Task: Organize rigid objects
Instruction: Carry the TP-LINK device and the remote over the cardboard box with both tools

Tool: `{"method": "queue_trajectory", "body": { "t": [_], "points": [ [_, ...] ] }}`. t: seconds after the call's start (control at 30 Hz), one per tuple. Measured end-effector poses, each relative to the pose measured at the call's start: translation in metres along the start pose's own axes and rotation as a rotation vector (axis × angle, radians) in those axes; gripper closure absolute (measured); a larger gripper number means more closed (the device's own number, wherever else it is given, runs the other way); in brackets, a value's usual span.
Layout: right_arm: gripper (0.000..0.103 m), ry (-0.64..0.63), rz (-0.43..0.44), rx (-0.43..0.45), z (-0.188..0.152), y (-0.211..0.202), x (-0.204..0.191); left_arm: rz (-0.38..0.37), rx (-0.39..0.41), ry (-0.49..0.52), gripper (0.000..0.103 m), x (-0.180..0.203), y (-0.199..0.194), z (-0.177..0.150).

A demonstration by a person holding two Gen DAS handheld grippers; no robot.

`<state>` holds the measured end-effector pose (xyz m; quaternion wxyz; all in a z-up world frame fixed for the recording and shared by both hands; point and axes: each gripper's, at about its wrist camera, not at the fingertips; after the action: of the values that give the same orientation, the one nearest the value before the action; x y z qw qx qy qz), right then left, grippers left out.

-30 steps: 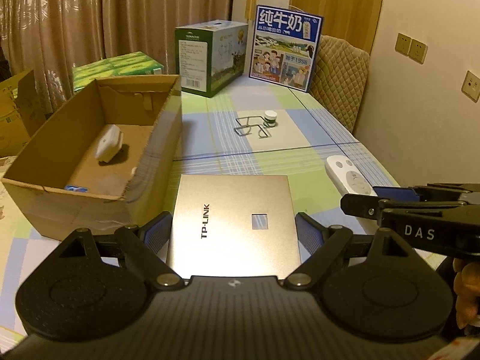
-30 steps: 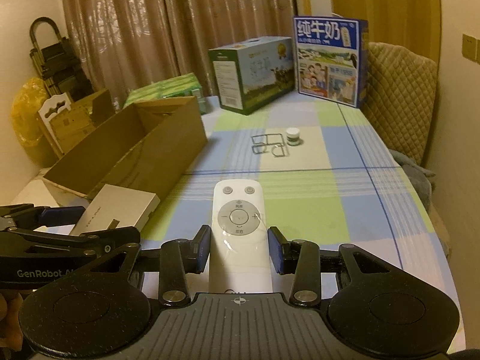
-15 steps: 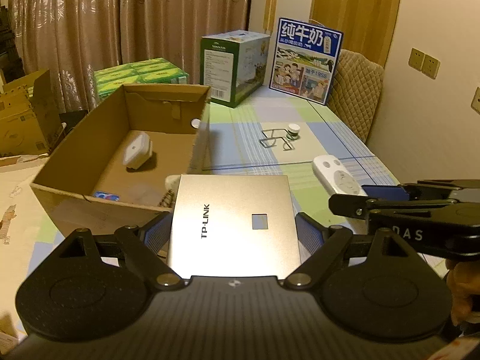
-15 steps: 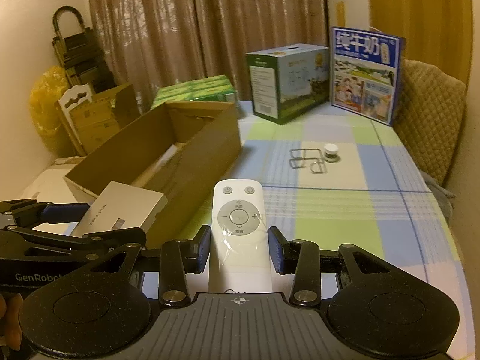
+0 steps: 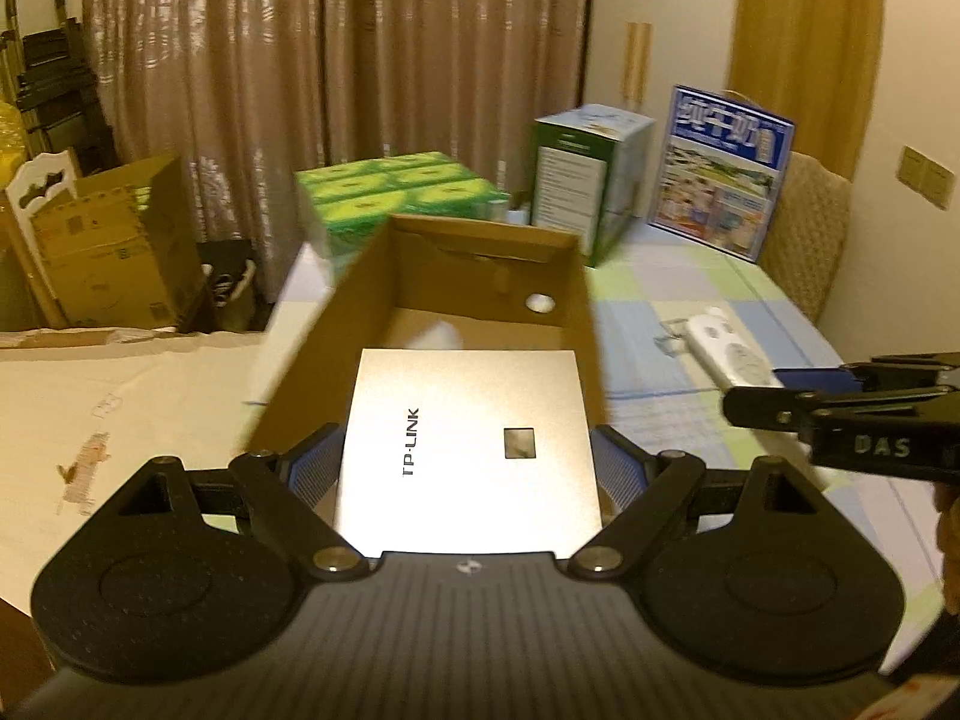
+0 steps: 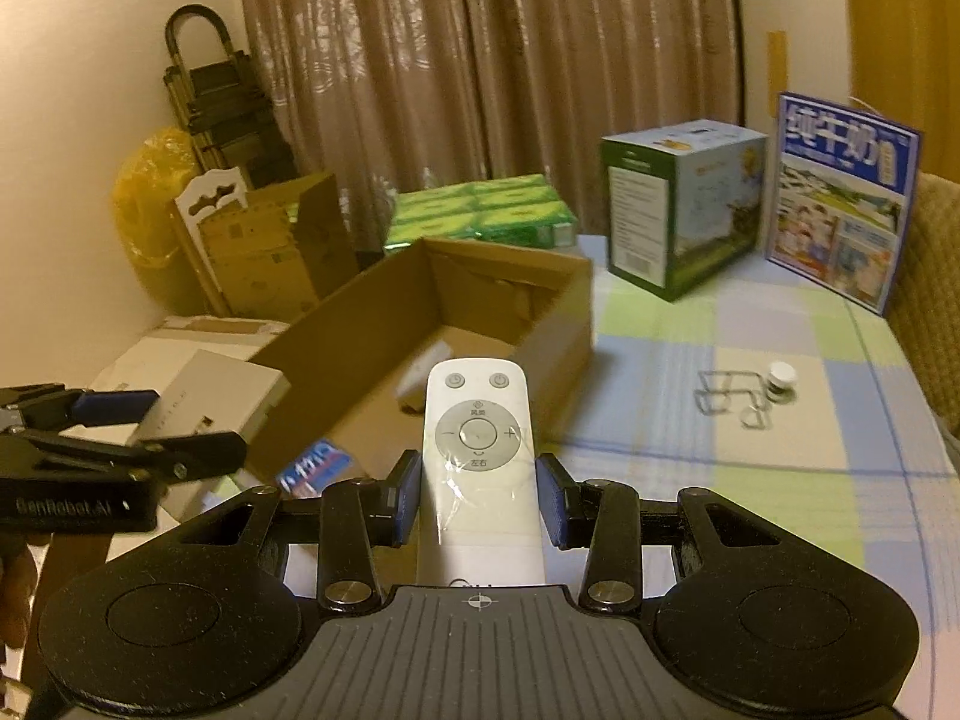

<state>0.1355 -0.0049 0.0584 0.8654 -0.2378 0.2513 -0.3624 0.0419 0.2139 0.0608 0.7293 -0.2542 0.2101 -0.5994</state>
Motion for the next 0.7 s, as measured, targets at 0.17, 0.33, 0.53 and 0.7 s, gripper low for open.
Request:
{"method": "queue_trajectory", "body": {
  "t": [0.17,0.33,0.53,0.7],
  "points": [
    [0.066,0.022,0.031,-0.009,0.021,0.033,-0.011,0.028,-0.019,0.029,0.018,-0.028,0.023,0.015],
    [0.065,0.047,0.053,-0.032,0.034,0.067,-0.019,0.032,-0.059,0.056,0.018,-0.040,0.055,0.019],
    [0.065,0.062,0.057,-0.078,0.035,0.104,-0.022,0.005,-0.086,0.076,0.018,-0.040,0.083,0.020],
    [0.065,0.085,0.067,-0.103,0.034,0.118,-0.017,0.005,-0.102,0.092,0.018,-0.044,0.100,0.022]
  ]
}}
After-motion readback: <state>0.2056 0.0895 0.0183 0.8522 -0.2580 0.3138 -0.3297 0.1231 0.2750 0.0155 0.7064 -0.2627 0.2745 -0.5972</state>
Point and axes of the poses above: each gripper's, at about its wrist camera, not at the fingertips, and y roughly the way its jaws point, x to its right, z to its top, and after that the axes turned 2 degrees about y, right-handed
